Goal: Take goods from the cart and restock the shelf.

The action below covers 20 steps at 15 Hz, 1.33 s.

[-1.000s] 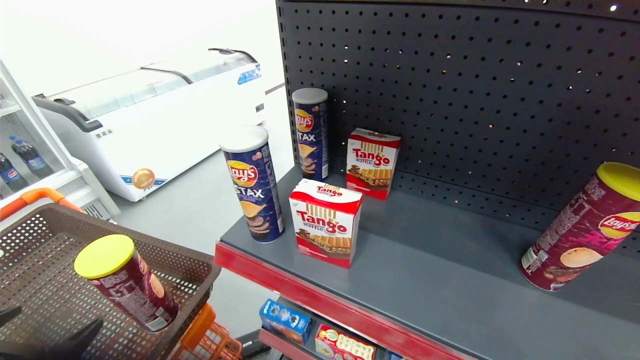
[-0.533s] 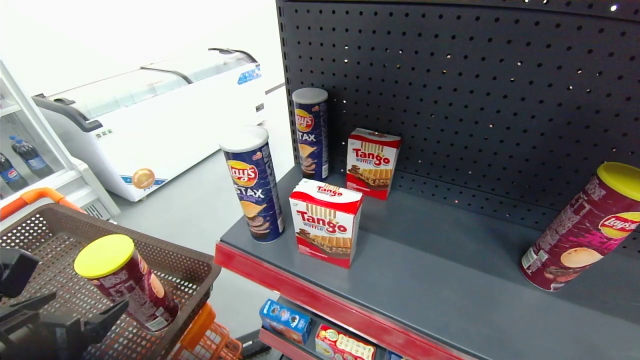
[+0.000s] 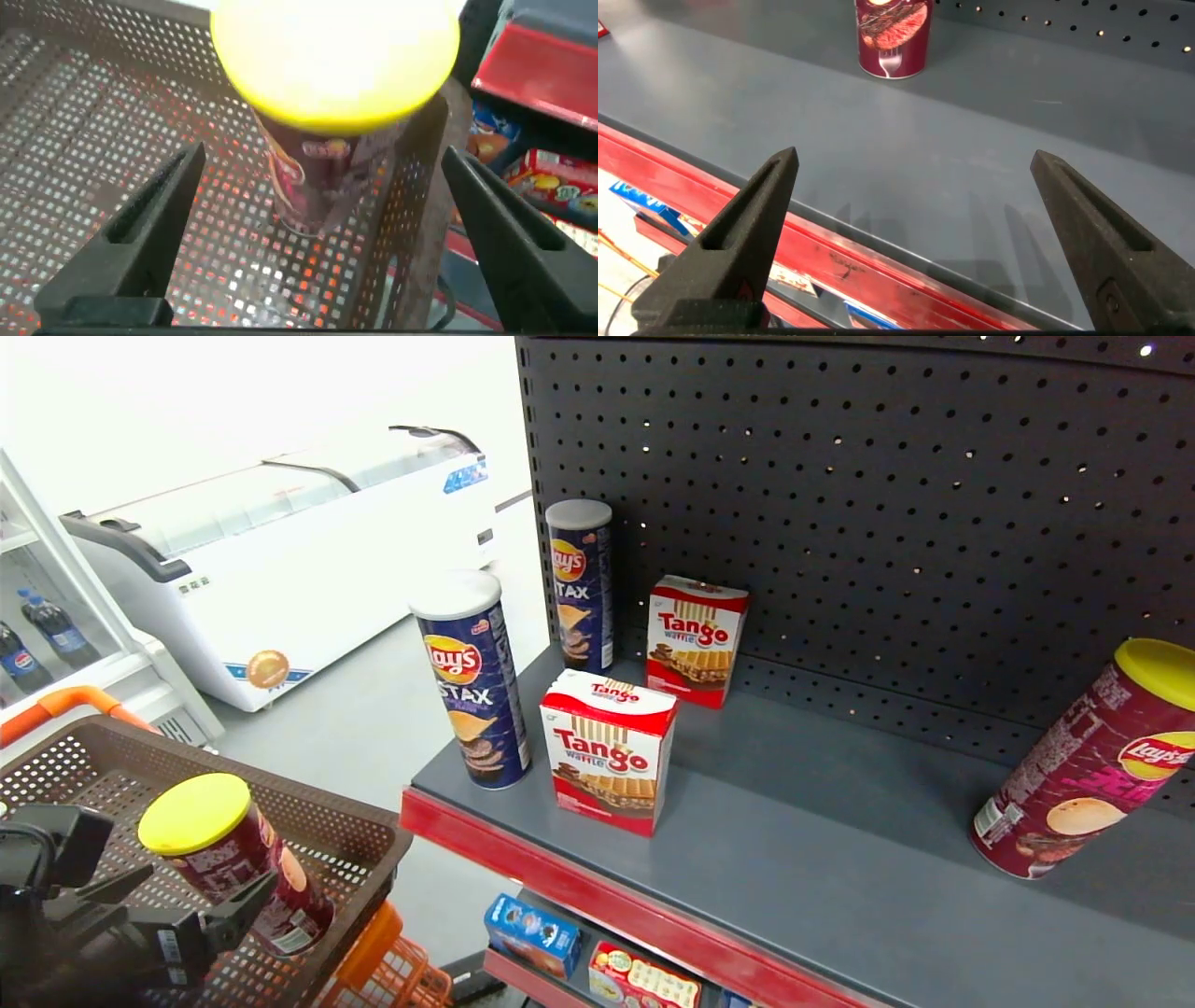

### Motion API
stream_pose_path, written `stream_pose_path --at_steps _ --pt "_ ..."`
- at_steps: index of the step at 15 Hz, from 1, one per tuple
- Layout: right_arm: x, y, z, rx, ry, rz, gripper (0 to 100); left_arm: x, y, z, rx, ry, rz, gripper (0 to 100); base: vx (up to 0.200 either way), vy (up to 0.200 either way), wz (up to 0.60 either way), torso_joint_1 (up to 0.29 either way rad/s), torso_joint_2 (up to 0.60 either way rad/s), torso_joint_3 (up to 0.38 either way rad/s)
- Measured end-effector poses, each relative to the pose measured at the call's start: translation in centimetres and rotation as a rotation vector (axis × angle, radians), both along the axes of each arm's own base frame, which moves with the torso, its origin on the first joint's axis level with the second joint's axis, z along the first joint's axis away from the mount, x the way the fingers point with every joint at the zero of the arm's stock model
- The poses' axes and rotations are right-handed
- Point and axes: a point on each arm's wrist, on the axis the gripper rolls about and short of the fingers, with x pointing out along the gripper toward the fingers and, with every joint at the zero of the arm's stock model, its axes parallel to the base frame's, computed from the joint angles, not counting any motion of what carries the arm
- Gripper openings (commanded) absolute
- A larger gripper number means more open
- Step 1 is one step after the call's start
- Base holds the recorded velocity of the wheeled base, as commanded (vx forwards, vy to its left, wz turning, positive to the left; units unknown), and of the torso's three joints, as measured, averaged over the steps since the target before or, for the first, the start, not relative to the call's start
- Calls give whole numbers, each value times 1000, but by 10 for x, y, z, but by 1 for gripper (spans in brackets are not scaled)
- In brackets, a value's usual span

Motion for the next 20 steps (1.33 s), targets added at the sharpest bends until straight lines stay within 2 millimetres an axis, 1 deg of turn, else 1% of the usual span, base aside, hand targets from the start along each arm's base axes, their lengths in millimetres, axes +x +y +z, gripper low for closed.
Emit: stream_pose_path --at_steps 3,7,12,16,17,20 --pt "0 0 0 0 0 0 100 9 2 -4 5 -21 9 100 0 0 0 0 0 0" --pt "0 0 0 0 0 0 100 21 4 -13 10 2 34 100 0 0 0 0 0 0" --pt "0 0 0 0 0 0 100 31 5 -24 2 47 36 100 0 0 0 0 0 0" --pt "0 0 0 0 0 0 100 34 6 -29 -11 77 41 100 0 0 0 0 0 0" --pt "0 0 0 0 0 0 100 35 6 -30 -16 78 41 0 0 0 0 0 0 0" --pt "0 0 0 0 0 0 100 42 6 -27 -15 62 37 0 0 0 0 0 0 0"
